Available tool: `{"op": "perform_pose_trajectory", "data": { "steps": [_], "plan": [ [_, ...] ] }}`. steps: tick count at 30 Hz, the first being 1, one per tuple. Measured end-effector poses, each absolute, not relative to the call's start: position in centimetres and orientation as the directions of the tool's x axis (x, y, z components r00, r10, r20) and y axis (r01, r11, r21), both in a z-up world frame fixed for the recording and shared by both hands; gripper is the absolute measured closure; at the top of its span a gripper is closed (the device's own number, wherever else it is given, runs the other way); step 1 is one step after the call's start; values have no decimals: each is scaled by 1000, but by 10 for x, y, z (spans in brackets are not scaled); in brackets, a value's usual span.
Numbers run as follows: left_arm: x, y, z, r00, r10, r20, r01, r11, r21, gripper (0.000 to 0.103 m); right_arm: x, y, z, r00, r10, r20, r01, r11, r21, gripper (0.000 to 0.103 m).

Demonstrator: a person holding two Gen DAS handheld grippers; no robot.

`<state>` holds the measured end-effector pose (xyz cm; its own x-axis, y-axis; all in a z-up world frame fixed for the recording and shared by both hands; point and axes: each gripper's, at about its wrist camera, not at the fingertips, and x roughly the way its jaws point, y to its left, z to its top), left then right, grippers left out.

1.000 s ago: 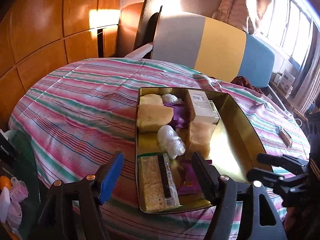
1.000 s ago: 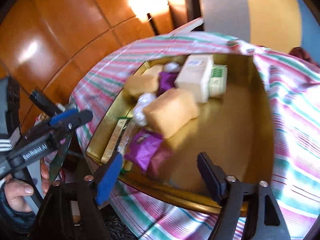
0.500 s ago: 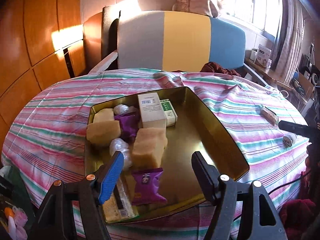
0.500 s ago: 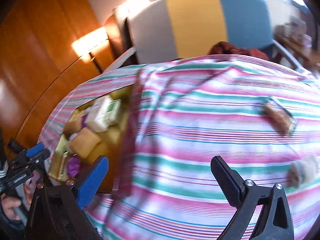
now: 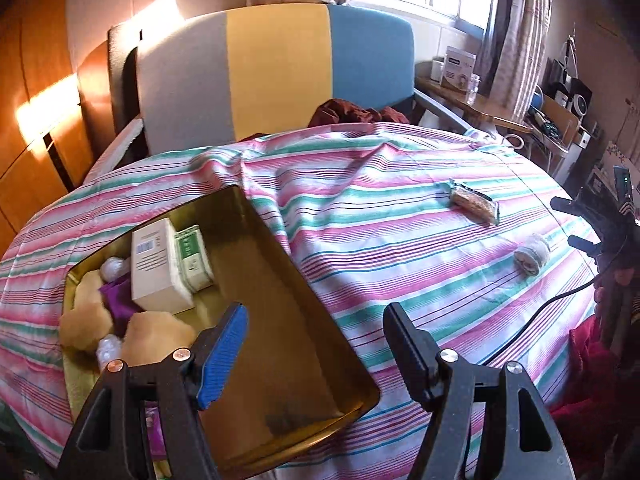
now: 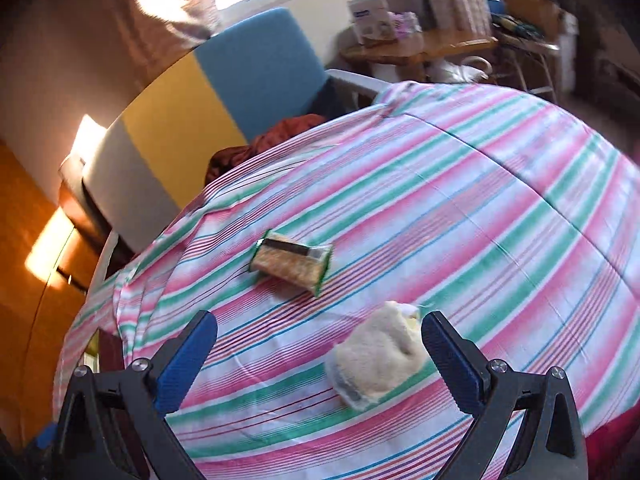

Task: Organize objects
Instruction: 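Withdraw both tools from the tray toward the cracker packet and sock, then grasp the green-edged cracker packet with the left tool, then grasp the rolled white sock with the right tool while the left tool holds the crackers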

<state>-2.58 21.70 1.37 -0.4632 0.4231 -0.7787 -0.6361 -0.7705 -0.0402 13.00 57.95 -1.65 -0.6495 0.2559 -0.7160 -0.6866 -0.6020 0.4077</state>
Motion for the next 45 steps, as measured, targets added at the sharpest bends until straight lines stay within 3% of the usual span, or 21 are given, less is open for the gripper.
{"op": "perform_pose_trajectory", "data": {
  "steps": [12, 17, 21, 30, 35, 39, 40, 41, 42, 45],
  "plan": [
    [-45, 365, -15, -164, 507, -846, -695, -668, -265, 33, 187, 617, -17, -683, 340, -646, -730, -342, 592, 0],
    [-69, 425, -42, 27, 542, -840, -584, -673, -453, 33, 187, 619, -18, -714, 310, -628, -700, -332, 632, 0],
    [-84, 470, -59, 69, 541, -838, -503, -707, -498, 33, 182, 617, -19, -735, 277, -620, -678, -348, 648, 0],
    [-107, 545, -95, 39, 473, -880, -422, -790, -444, 31, 178, 617, -25, -789, 197, -581, -611, -349, 711, 0],
    [-114, 579, -92, -17, 440, -898, -476, -793, -380, 30, 174, 617, -27, -813, 154, -562, -577, -351, 738, 0],
    [-106, 599, -94, -95, 378, -921, -581, -772, -257, 31, 177, 618, -29, -822, 155, -548, -566, -336, 753, 0],
    [-101, 600, -94, -117, 362, -925, -609, -762, -221, 34, 178, 619, -30, -821, 156, -549, -567, -330, 755, 0],
    [-95, 601, -94, -151, 336, -930, -643, -747, -166, 46, 178, 620, -31, -820, 156, -551, -570, -324, 755, 0],
    [-90, 600, -94, -174, 323, -930, -679, -724, -125, 48, 179, 621, -32, -818, 156, -554, -572, -319, 756, 0],
    [-91, 577, -92, -148, 367, -918, -705, -691, -162, 60, 179, 622, -33, -812, 158, -562, -581, -315, 751, 0]
  ]
}}
